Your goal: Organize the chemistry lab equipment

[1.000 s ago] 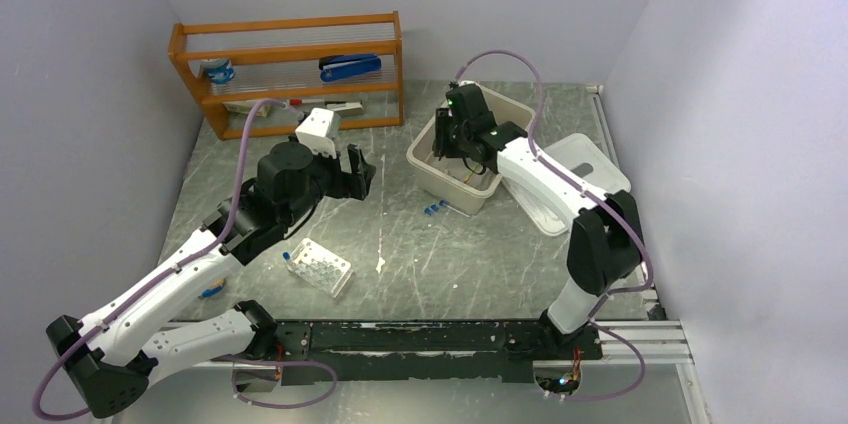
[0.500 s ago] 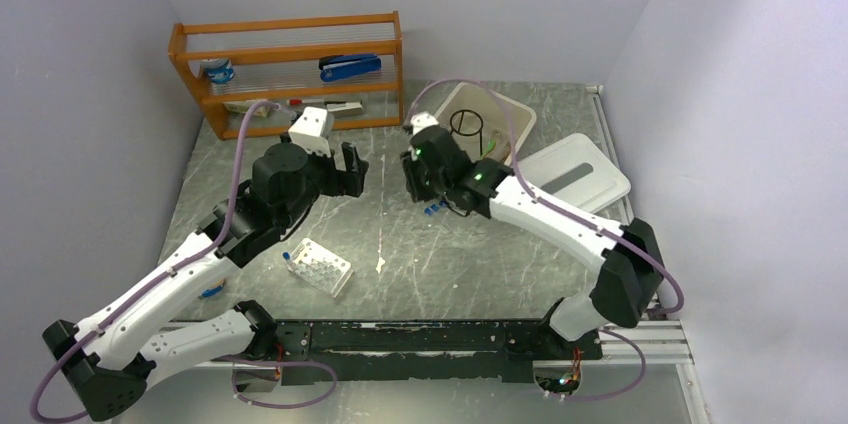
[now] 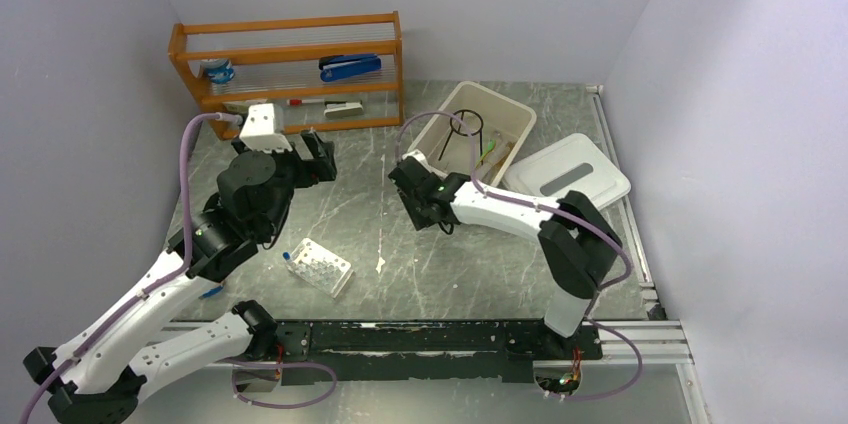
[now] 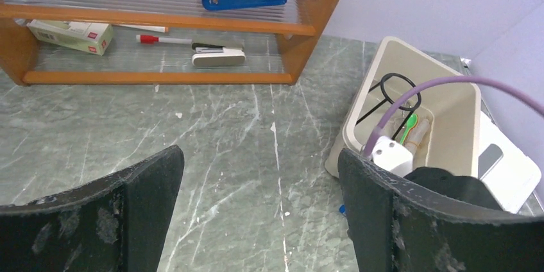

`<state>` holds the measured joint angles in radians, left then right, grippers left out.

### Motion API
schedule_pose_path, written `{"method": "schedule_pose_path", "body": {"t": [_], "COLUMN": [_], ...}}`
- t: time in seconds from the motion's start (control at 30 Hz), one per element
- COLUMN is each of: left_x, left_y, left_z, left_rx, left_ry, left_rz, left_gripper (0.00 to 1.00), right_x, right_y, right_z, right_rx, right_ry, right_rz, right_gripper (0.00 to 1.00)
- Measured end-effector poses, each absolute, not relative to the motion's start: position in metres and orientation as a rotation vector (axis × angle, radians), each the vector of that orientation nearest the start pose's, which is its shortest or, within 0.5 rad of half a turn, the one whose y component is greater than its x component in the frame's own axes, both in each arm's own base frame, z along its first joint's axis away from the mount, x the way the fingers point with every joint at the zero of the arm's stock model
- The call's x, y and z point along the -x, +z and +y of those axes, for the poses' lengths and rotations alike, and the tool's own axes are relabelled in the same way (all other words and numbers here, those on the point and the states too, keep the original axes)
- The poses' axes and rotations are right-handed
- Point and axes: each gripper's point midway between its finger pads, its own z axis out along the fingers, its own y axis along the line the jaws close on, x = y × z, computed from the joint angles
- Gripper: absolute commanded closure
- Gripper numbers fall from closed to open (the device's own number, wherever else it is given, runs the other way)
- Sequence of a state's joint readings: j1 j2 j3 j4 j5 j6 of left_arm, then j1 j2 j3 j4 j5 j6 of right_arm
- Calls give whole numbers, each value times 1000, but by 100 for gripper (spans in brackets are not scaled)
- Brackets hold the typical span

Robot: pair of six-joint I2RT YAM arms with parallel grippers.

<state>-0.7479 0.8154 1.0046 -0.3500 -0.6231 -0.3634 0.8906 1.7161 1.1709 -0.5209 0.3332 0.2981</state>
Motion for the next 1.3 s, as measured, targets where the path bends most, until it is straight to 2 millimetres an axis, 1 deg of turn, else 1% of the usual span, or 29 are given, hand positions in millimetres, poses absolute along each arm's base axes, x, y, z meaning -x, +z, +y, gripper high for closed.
{"method": "schedule_pose_path", "body": {"t": [0.17,0.23,0.37,0.5,0.6,0.8,0.93,1.0,1.07,1.3], "left_x": [-269,-269,-269,-271,-271,-271,-271,-271,-270,-271], "left_y": [332,328,324,318,316,316,316,316,316,316], "left_z": [-123,-123,-124,-126,-126,-128,-129,-129,-129,-129], "left_rx": [153,152,143,132,127,118,118,118,118,117], "left_ry": [-276,-270,-261,-249,-247,-258,-258,-258,-259,-260], "left_rz": [1714,1723,1738,1758,1764,1766,1766,1766,1766,1767], "left_gripper": [6,6,6,5,5,6,6,6,6,6], "right_x": [-275,-278,-285,-294,-299,-301,-297,-292,-290,-291], "right_y": [38,32,31,28,26,24,22,17,18,21], "right_z": [266,265,267,270,274,283,288,286,283,269], "right_rx": [682,683,670,655,647,663,706,729,741,796], "right_ry": [-47,-71,-88,-120,-110,-39,13,19,11,-74], "right_rz": [2511,2508,2482,2456,2441,2433,2430,2444,2444,2422], "right_gripper": [54,52,50,50,51,52,55,56,56,59]}}
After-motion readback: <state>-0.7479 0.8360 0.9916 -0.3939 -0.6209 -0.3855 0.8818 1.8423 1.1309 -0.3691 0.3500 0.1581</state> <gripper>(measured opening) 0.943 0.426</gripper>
